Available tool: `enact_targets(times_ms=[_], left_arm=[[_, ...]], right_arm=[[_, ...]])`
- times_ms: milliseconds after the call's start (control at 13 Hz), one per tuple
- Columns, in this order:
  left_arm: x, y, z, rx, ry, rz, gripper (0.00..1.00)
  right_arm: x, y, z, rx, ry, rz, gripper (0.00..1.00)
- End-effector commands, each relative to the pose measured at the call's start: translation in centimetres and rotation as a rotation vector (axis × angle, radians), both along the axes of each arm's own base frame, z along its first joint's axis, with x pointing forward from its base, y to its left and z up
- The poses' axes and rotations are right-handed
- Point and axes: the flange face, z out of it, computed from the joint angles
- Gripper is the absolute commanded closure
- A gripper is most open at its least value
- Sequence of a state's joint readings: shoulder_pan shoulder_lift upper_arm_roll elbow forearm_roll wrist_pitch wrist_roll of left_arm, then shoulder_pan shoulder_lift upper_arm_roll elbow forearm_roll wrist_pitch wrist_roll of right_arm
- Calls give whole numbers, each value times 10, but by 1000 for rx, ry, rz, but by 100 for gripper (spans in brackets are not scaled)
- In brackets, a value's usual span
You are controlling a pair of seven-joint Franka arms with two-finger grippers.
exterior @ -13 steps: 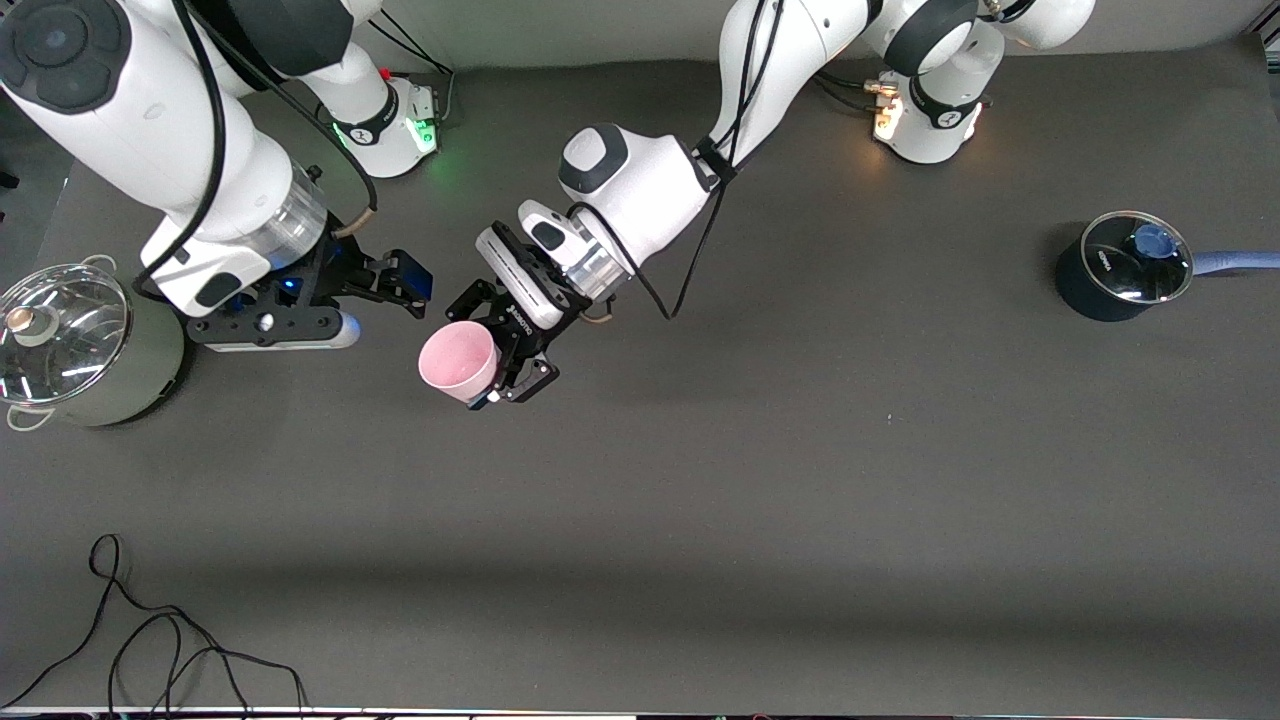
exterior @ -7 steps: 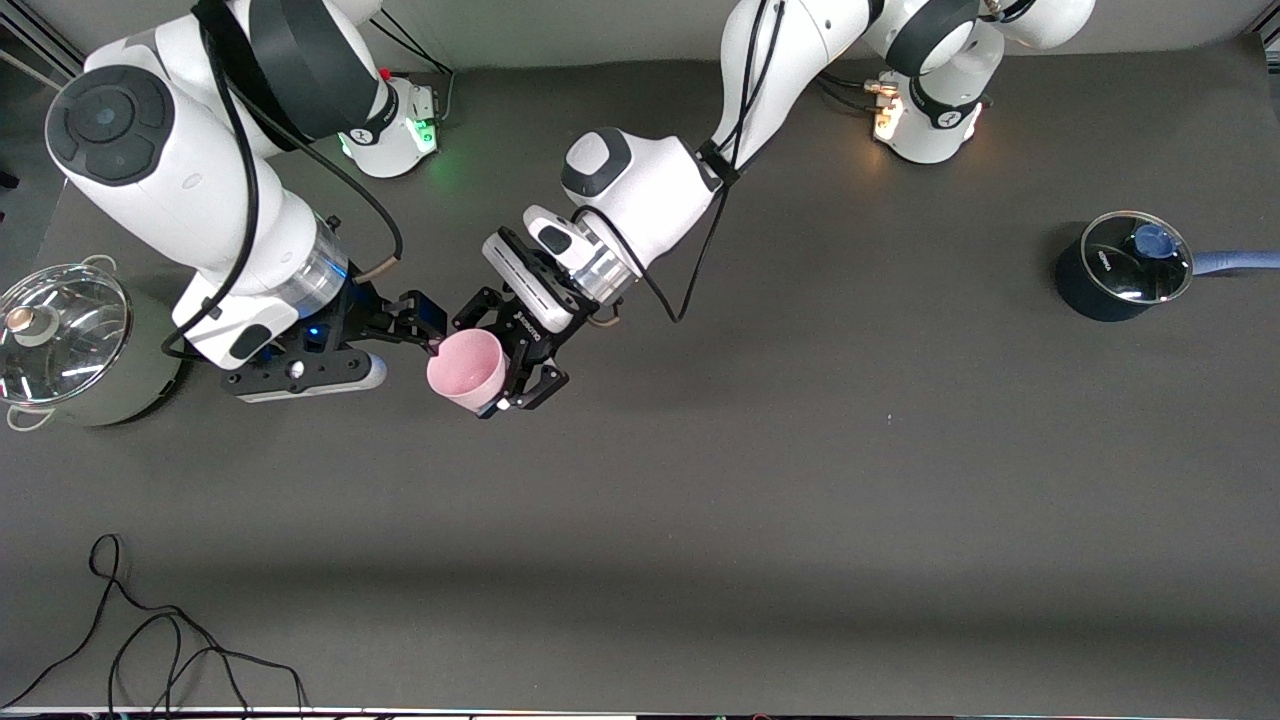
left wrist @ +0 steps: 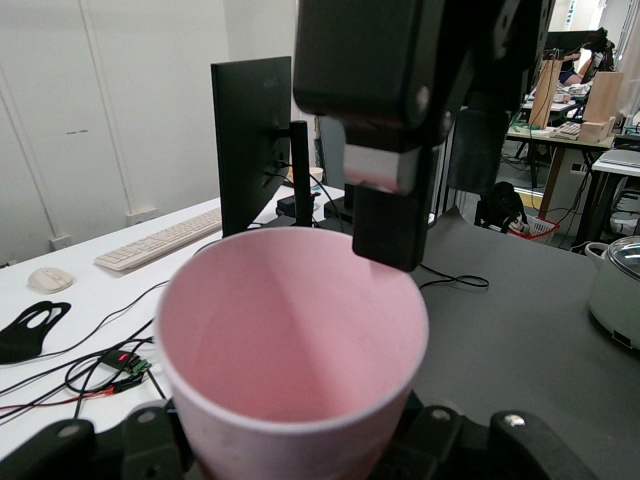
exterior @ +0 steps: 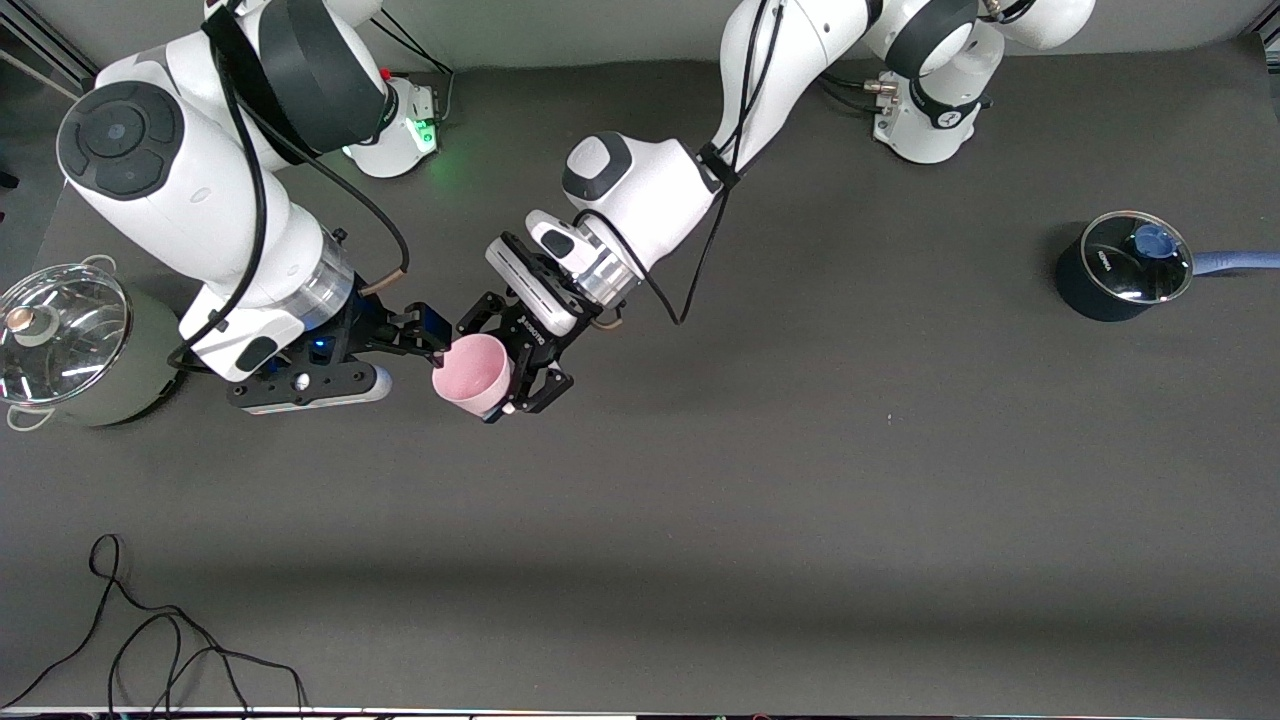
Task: Transfer pink cup from left to right arm
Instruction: 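Hold the cup with the left gripper while the right gripper grasps it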
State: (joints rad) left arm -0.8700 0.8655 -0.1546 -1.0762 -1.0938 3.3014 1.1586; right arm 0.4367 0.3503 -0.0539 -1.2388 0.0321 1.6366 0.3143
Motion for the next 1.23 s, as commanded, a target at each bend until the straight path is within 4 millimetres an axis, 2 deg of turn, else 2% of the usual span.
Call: enact_targets(times_ms=[0, 307, 690, 1150], left_arm=[[-5, -3, 11, -16, -12, 10, 100], [-5, -2, 11, -16, -12, 12, 100], [-5, 0, 8, -4, -23, 23, 100], [-6, 0, 8, -1, -30, 29, 100]], right_arm=[[7, 2, 6, 5, -28, -35, 0], [2, 4, 13, 17, -29, -78, 0], [0, 9, 12, 61, -3, -124, 0], [11, 10, -8, 81, -16, -142, 0]])
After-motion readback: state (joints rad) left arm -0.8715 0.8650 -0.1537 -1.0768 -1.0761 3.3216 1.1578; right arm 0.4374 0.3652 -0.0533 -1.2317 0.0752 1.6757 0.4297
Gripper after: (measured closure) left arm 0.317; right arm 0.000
